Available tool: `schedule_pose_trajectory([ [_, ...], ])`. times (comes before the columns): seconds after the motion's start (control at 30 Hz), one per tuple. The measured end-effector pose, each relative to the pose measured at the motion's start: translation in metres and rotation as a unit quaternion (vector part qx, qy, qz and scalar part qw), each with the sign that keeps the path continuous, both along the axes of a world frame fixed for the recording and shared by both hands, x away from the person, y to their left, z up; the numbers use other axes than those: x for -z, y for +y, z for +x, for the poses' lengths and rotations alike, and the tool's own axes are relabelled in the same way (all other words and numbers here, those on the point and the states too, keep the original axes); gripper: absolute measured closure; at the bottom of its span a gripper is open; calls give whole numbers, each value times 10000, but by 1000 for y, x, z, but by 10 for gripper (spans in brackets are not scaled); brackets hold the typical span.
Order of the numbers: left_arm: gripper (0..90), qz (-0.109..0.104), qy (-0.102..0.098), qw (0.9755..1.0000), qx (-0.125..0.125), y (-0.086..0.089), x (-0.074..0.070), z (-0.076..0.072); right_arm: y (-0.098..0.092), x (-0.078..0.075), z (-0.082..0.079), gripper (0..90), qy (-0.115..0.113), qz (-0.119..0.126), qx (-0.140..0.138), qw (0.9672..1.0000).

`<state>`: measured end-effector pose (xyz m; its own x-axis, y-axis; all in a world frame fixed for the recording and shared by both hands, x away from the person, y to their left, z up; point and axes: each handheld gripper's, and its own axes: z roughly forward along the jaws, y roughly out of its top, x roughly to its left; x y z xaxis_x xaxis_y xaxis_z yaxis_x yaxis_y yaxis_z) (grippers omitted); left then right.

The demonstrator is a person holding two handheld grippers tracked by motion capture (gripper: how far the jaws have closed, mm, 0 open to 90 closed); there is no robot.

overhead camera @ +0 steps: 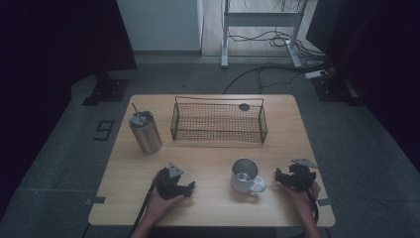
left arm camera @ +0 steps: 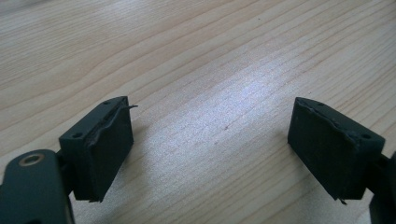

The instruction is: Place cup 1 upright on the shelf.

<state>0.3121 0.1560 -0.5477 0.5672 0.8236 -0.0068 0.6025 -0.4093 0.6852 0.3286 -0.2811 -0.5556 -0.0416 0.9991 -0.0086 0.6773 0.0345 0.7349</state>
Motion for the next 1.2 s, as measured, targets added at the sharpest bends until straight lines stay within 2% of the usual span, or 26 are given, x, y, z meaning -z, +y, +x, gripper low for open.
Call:
schedule_pose_trajectory([
  [0.07,142,0,0,10000,-1,0,0,0,1,0,0,87,-13,-25,-4,10000],
  [0.1,141,2,1,10000,-1,0,0,0,-2,0,1,84,31,72,-21,10000],
  [0.17,141,5,3,10000,-4,0,0,0,-2,0,1,84,33,107,-11,9999],
  [0.4,145,-10,-9,10000,8,0,0,0,-2,0,1,91,30,105,-87,9999],
  [0.6,148,60,-20,10000,42,-6,-3,-3,-2,0,1,108,16,104,-143,9998],
  [0.83,155,-257,-249,9993,-53,5,-22,-7,-3,0,1,113,12,109,-178,9998],
  [1.03,168,-434,-454,9977,-274,19,-33,-8,-3,0,1,114,11,102,-173,9998],
  [1.2,167,-479,-579,9967,-305,22,-38,-8,-2,0,1,117,6,98,-156,9998],
])
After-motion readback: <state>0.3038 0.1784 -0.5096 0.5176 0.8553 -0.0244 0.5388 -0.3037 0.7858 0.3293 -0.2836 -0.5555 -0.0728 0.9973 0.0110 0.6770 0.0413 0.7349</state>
